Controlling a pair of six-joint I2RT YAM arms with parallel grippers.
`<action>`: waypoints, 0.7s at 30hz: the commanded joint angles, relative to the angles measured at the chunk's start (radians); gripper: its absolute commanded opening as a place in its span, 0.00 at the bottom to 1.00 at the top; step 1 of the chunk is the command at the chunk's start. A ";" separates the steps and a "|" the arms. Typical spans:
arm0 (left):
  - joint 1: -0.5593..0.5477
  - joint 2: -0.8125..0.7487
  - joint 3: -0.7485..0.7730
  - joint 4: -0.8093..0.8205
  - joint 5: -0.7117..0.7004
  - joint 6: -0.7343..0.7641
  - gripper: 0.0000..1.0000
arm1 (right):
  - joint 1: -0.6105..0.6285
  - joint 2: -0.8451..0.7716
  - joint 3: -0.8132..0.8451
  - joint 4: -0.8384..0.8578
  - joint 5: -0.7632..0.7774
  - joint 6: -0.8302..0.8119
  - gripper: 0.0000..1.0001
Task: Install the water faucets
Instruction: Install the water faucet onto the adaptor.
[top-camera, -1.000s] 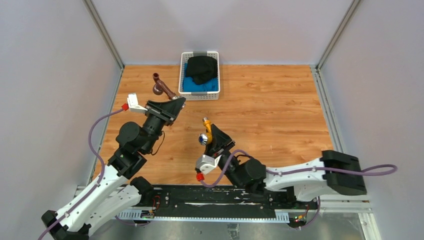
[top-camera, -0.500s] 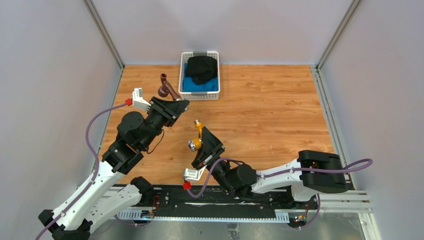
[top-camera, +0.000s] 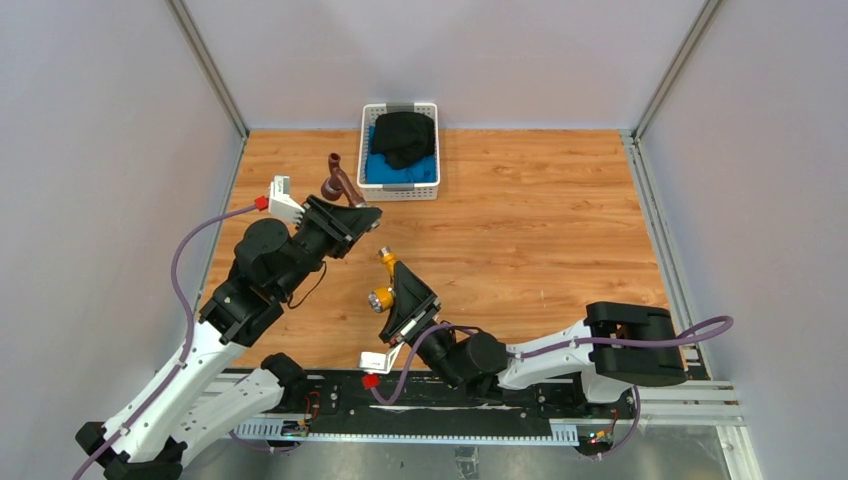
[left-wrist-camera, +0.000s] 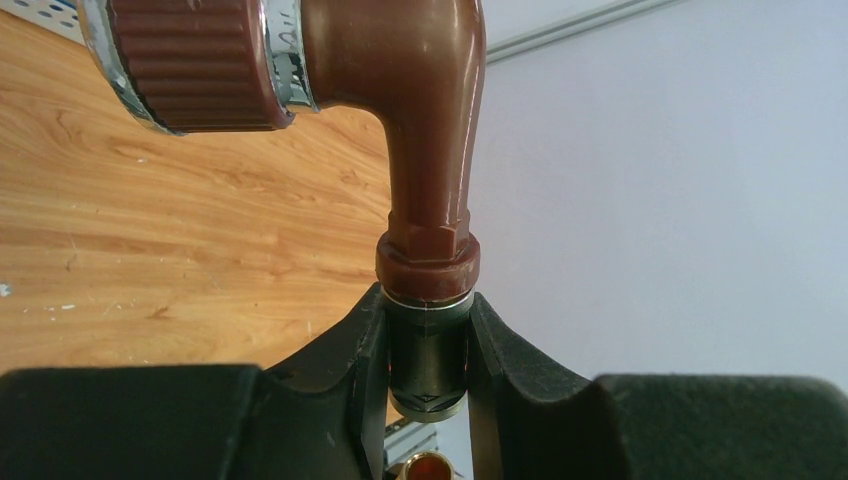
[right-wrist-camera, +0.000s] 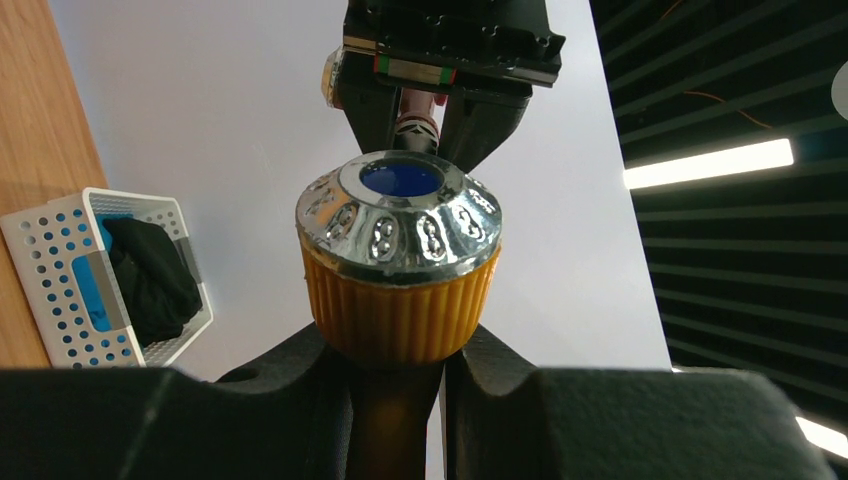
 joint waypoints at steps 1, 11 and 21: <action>0.008 -0.019 0.007 0.038 0.045 -0.011 0.00 | 0.010 0.010 0.024 0.107 -0.026 -0.022 0.00; 0.008 -0.034 -0.017 0.052 0.105 0.004 0.00 | -0.007 0.024 0.062 0.106 -0.035 -0.017 0.00; 0.008 -0.056 -0.044 0.065 0.139 -0.002 0.00 | -0.028 0.041 0.075 0.105 -0.028 0.005 0.00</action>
